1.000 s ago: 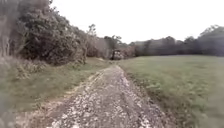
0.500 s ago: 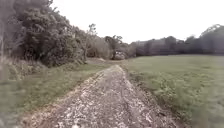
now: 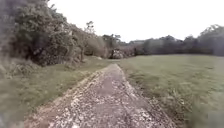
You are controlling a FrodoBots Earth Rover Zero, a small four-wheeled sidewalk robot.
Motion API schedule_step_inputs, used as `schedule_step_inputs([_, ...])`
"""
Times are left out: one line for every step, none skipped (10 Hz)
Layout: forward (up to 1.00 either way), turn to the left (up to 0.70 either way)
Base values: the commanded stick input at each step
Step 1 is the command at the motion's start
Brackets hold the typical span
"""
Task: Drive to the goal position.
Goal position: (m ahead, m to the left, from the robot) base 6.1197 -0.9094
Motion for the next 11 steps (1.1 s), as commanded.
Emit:
schedule_step_inputs([0.7,0.0])
schedule_step_inputs([0.7,0.0])
schedule_step_inputs([0.7,0.0])
schedule_step_inputs([0.7,0.0])
schedule_step_inputs([0.7,0.0])
schedule_step_inputs([0.7,0.0])
schedule_step_inputs([0.7,0.0])
schedule_step_inputs([0.7,0.0])
schedule_step_inputs([0.7,-0.01])
schedule_step_inputs([0.7,-0.02])
schedule_step_inputs([0.7,-0.35])
